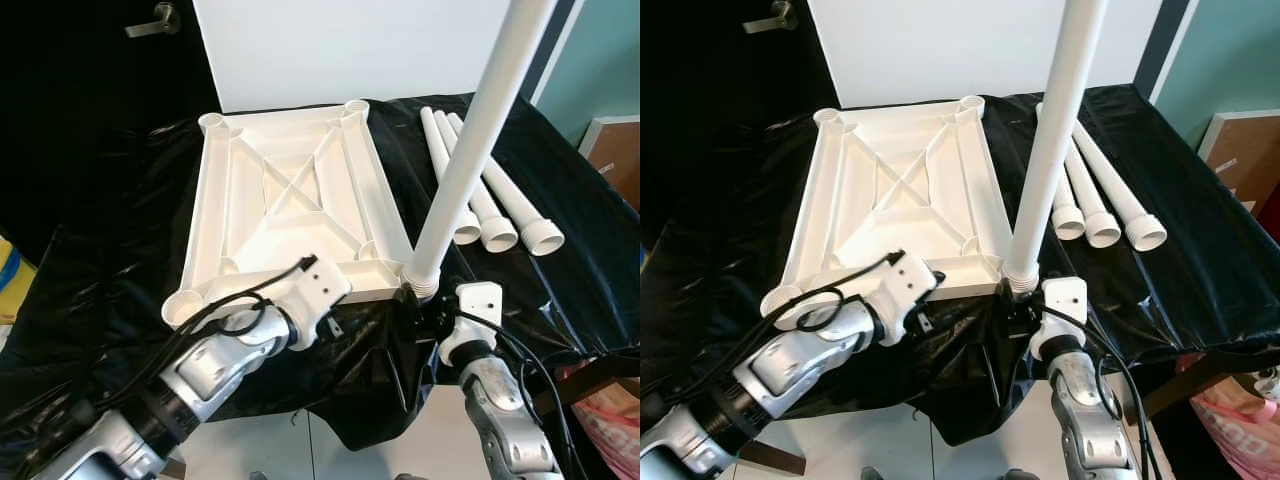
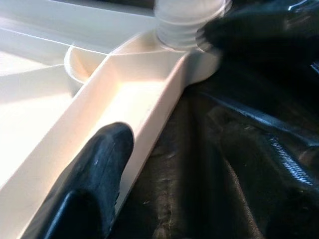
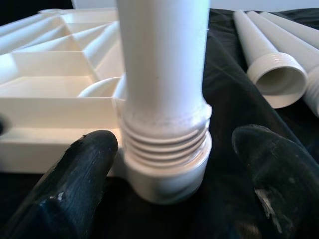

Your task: Building children table

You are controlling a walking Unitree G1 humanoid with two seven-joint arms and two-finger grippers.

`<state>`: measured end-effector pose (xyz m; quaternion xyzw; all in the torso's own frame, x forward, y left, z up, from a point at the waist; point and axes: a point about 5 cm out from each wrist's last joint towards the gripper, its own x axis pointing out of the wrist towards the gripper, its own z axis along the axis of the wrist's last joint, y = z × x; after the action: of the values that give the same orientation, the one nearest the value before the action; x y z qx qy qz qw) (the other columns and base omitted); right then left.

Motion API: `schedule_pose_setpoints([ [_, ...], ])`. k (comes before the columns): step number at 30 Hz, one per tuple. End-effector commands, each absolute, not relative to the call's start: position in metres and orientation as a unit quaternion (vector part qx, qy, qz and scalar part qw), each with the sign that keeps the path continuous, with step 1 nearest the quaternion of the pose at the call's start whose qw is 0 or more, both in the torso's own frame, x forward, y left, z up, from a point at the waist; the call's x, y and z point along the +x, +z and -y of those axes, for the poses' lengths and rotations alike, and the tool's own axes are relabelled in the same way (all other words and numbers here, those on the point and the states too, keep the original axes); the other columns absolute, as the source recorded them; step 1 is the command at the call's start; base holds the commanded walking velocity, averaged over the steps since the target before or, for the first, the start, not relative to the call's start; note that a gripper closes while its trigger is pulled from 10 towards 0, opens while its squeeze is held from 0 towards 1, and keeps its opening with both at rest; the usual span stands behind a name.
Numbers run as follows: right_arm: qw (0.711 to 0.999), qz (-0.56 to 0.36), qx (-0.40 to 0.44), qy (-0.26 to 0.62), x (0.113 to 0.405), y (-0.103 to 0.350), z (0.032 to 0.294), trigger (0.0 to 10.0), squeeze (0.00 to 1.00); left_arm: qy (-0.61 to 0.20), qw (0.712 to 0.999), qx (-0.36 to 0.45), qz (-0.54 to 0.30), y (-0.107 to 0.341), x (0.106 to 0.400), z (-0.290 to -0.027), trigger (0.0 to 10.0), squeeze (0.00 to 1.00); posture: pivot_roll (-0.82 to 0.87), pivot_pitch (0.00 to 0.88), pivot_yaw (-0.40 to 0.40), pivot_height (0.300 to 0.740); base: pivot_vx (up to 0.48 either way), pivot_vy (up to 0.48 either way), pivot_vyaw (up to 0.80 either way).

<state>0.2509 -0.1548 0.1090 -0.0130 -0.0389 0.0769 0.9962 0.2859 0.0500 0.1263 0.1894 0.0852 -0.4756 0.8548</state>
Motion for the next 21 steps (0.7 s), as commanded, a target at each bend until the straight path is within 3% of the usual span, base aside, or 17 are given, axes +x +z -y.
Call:
schedule_pose_setpoints([
  [1,0.995,0.037,-0.006,0.088,0.245,0.108,0.155,10.0,0.00,-0.423,0.876,0.212,-0.098,0.122,0.300,-0.057,10.0,0.00,-0.19,0.096,0.053,0.740,0.000,0.000,0.00],
  [9,0.996,0.034,-0.005,0.087,0.243,0.108,0.157,10.0,0.00,-0.361,0.899,0.224,-0.107,0.127,0.329,-0.060,10.0,0.00,-0.20,0.098,0.064,0.740,0.000,0.000,0.00],
  [18,0.995,0.033,-0.005,0.090,0.242,0.108,0.156,10.0,0.00,-0.348,0.894,0.236,-0.157,0.115,0.332,-0.071,10.0,0.00,-0.20,0.101,0.068,0.740,0.000,0.000,0.00],
  [19,0.995,0.032,-0.004,0.091,0.242,0.108,0.156,10.0,0.00,-0.347,0.892,0.237,-0.167,0.113,0.332,-0.073,9.1,0.00,-0.20,0.101,0.069,0.740,0.000,0.000,0.00],
  [20,0.995,0.032,-0.004,0.091,0.242,0.108,0.156,10.0,0.00,-0.347,0.892,0.237,-0.167,0.113,0.332,-0.073,9.1,0.00,-0.20,0.101,0.069,0.740,0.000,0.000,0.00],
  [21,0.995,0.032,-0.004,0.091,0.242,0.108,0.156,10.0,0.00,-0.346,0.891,0.235,-0.174,0.111,0.332,-0.075,4.6,0.00,-0.20,0.101,0.068,0.740,0.000,0.000,0.00],
])
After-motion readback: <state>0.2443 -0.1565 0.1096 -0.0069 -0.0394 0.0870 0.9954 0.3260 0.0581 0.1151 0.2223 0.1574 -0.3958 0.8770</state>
